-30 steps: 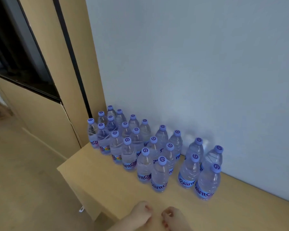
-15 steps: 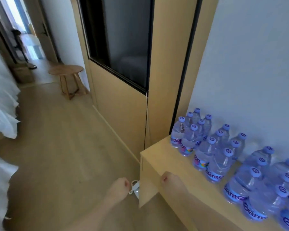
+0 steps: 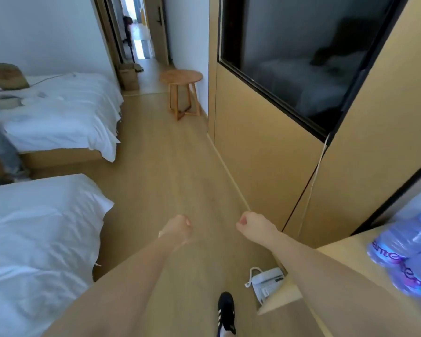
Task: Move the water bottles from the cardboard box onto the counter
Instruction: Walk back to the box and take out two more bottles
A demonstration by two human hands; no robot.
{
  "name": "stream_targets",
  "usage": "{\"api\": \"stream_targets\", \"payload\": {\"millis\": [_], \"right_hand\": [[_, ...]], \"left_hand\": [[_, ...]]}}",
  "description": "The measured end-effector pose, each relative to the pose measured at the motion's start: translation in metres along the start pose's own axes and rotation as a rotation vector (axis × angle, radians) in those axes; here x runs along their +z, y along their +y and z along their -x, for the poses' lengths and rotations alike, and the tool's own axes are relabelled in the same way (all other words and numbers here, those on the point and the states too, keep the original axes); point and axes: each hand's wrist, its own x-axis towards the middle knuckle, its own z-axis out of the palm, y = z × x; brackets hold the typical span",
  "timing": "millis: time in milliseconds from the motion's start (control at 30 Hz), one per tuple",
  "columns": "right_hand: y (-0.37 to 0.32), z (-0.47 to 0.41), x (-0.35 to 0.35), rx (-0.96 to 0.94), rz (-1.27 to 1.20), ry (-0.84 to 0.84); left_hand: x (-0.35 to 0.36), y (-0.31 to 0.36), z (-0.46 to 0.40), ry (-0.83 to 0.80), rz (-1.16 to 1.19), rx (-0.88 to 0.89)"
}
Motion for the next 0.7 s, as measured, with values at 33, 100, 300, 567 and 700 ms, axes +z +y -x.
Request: {"api": "stream_targets", "payload": {"millis": [33, 100, 300, 567, 700], "right_hand": [[-0.009, -0.023, -0.002, -0.006, 0.012, -0.018], [-0.026, -0.072, -0.010, -0.013, 0.043, -0.046], [-0.071, -0.214, -0.050, -0.049, 0.170, -0.112], [-0.152, -0.386, -0.088, -0.140, 0.345, -0.173], [-0.201, -0.485, -0.087, -0.145, 0.348, -0.193]], "left_hand": [[-0.010, -0.001, -0.019, 0.007, -0.008, -0.017], [-0.030, -0.002, -0.059, 0.015, -0.036, -0.046], [-0.088, 0.012, -0.173, -0.024, -0.115, -0.103], [-0.168, 0.004, -0.313, 0.085, -0.134, -0.214], [-0.208, -0.006, -0.413, 0.056, -0.169, -0.200]]}}
